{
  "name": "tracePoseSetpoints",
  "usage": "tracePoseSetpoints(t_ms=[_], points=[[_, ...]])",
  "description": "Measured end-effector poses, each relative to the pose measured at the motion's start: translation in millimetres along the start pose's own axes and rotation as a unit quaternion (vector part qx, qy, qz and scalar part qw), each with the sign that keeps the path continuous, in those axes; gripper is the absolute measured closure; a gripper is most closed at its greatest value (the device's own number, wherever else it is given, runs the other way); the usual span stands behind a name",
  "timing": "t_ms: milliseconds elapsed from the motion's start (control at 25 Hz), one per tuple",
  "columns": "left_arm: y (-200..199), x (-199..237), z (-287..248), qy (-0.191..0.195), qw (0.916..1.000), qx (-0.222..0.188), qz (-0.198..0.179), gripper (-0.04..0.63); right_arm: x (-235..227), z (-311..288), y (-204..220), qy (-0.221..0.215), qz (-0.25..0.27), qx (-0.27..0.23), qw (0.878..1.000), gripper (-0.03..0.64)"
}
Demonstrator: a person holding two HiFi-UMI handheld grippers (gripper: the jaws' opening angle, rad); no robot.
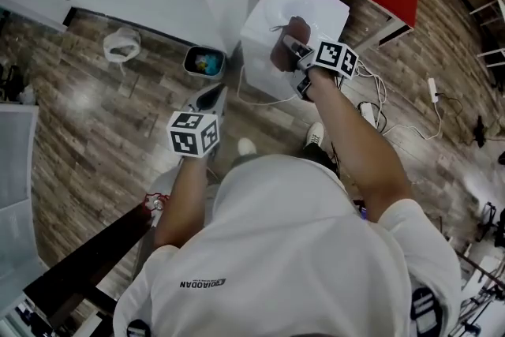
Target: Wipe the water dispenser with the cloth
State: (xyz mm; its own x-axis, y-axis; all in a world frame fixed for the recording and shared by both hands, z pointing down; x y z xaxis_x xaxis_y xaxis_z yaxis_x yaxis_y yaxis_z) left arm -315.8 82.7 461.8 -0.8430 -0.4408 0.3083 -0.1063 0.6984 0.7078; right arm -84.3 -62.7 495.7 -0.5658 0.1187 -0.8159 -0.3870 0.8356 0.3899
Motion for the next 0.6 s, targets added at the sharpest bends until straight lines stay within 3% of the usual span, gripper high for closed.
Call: tracePoseSetpoints(t_ms=[600], points=[[-12.0, -28.1, -37.8, 0.056, 0.9969, 0.026, -0.048, 0.606, -61.6, 104.5, 5.1, 0.044, -0.05, -0.062, 0.996, 0.563]])
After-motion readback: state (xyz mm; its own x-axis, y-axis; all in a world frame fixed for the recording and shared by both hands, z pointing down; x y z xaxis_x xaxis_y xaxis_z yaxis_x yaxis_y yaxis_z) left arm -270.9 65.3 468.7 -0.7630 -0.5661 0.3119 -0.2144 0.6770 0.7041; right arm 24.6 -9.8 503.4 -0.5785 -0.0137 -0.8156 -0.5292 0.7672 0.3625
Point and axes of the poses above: the fingertips, and each gripper's own axes: z backward along the fingers, x to its left, y out of its underside, the point moved 5 cm from there along z, backward along the fingers, and after that the axes turned 10 degrees about x, right-handed, at the moved point
